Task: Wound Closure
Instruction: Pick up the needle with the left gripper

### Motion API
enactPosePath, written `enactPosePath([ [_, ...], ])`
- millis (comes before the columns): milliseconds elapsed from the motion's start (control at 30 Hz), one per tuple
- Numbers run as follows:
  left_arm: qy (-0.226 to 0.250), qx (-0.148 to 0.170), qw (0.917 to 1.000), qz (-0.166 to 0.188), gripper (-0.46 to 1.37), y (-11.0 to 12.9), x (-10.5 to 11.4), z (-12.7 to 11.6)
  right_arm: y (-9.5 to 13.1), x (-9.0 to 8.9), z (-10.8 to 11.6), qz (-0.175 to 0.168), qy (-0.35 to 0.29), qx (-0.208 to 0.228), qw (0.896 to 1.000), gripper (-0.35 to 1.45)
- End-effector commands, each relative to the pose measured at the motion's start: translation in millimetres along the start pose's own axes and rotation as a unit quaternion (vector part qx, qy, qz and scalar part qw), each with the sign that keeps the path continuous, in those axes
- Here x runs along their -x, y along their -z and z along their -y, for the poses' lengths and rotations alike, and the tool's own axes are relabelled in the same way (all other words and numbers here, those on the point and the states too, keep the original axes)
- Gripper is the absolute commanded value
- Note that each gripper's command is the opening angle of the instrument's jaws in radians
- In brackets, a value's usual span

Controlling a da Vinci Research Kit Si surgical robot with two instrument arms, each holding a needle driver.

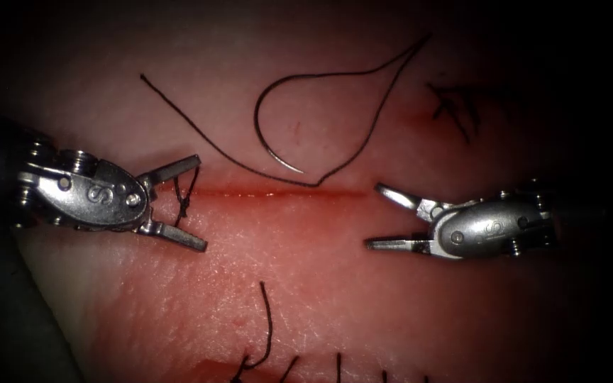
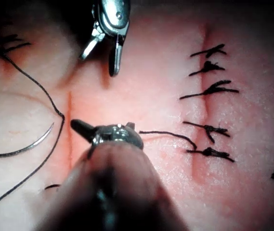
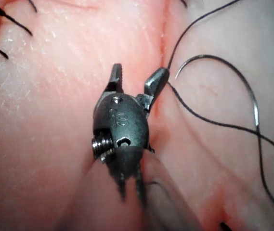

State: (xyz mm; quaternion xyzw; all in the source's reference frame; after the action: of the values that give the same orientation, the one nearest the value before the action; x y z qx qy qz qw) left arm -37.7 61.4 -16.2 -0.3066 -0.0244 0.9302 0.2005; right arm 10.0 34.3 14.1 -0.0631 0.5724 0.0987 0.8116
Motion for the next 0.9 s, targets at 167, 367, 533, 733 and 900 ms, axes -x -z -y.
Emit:
enactPosePath([
  [167,-0.033,0.006,0.9986,0.041,0.72,-1.3,-2.1,1.4,0.0,0.1,0.2,0.002,0.002,-0.004,1.0,1.02],
  [367,-0.051,0.006,0.9966,0.064,0.64,-3.1,-4.3,2.9,0.2,0.2,0.3,0.001,0.002,-0.005,1.0,1.02],
  [533,-0.084,0.011,0.9917,0.097,0.33,-4.9,-5.4,3.7,0.2,0.2,0.3,0.001,0.002,-0.005,1.0,1.02],
  [733,-0.113,0.01,0.9876,0.108,-0.03,-7.0,-5.8,4.7,0.4,0.3,0.3,0.001,0.003,-0.006,1.0,1.02],
  [900,-0.125,0.011,0.9839,0.127,-0.01,-8.5,-5.4,5.1,0.5,0.3,0.3,0.001,0.003,-0.007,1.0,1.01],
])
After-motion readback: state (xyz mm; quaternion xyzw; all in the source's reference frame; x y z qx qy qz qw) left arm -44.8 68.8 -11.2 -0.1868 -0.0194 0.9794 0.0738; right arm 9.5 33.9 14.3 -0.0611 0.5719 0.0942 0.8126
